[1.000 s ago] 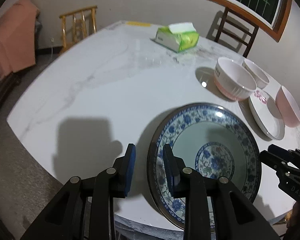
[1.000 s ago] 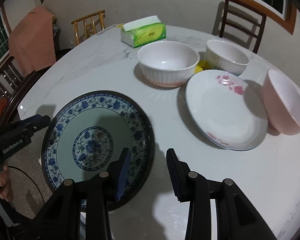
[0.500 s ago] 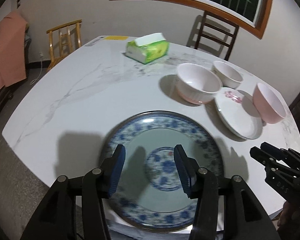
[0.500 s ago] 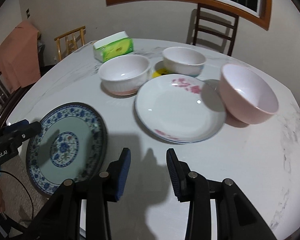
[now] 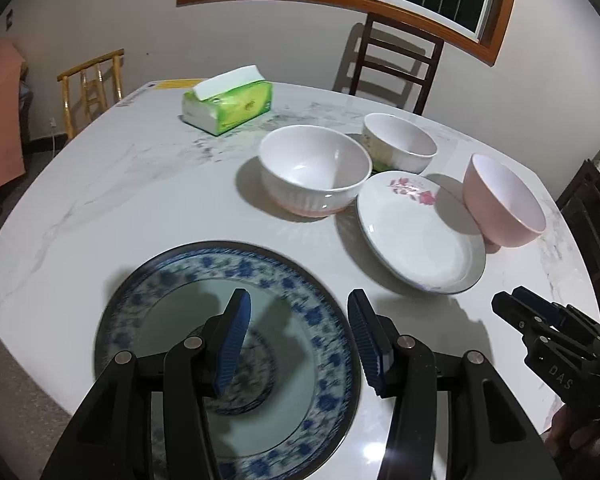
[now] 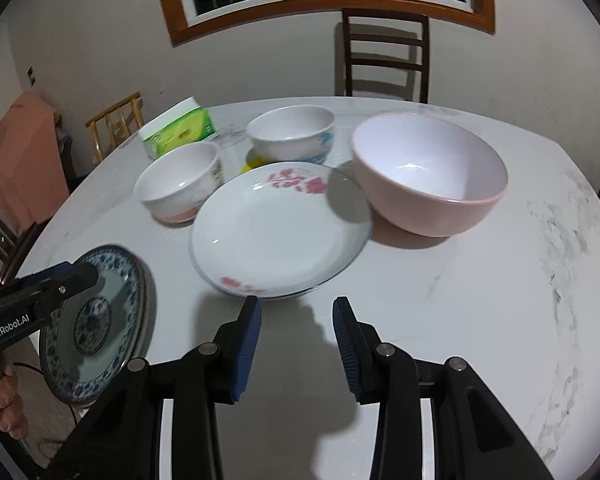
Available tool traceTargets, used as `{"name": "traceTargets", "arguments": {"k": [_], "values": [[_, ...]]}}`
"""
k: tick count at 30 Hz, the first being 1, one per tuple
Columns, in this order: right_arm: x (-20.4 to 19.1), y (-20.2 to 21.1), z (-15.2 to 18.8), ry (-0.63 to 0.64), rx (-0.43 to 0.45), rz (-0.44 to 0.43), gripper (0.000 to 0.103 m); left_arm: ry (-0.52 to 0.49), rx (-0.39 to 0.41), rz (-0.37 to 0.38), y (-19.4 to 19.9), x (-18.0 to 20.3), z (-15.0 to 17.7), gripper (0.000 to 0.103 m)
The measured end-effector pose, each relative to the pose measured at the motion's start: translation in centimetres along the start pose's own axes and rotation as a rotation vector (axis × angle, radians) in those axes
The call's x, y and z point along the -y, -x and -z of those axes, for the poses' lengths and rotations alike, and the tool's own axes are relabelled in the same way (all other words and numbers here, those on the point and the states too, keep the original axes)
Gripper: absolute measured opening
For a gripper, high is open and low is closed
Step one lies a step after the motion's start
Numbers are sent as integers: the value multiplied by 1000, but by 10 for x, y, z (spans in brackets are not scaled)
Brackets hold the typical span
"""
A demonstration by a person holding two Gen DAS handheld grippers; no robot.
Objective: Organize plates and bowls
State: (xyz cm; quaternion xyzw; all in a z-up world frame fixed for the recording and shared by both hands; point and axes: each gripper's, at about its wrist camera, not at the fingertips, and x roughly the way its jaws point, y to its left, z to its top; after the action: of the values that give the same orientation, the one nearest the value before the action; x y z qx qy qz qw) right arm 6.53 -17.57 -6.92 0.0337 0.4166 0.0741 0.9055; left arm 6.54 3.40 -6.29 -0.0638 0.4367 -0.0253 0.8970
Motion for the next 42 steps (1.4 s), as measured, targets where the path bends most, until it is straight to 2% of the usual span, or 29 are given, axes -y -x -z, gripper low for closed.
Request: {"name": "traceTargets", "arguments": {"k": [4, 10, 14, 15, 20, 30, 35, 39, 42], "values": [[17, -10, -10, -37, 1, -17, 38, -5, 3, 17, -11, 10, -10, 47], [37, -32, -23, -81, -21, -38, 38, 14, -43, 89, -37, 22, -25, 46], [47, -48, -31, -99, -37, -36, 37, 53, -90, 125, -58, 26, -34, 41], [48, -51, -32, -101, -40, -36, 35, 57, -96, 127, -61, 27, -35, 37], [53, -72, -40, -107, -67, -48, 31, 49, -145, 132, -82, 35, -43, 32], [58, -96, -51, -100, -87, -59, 25, 39, -182, 139, -108, 41, -57, 29], [59, -104, -54, -102, -93, -57, 17, 35, -192, 141, -117, 44, -60, 27], [60, -109, -57, -104, -97, -60, 15, 25, -209, 147, -124, 47, -61, 19], [59, -110, -58, -98, -101, -61, 14, 22, -215, 148, -129, 48, -62, 19]]}}
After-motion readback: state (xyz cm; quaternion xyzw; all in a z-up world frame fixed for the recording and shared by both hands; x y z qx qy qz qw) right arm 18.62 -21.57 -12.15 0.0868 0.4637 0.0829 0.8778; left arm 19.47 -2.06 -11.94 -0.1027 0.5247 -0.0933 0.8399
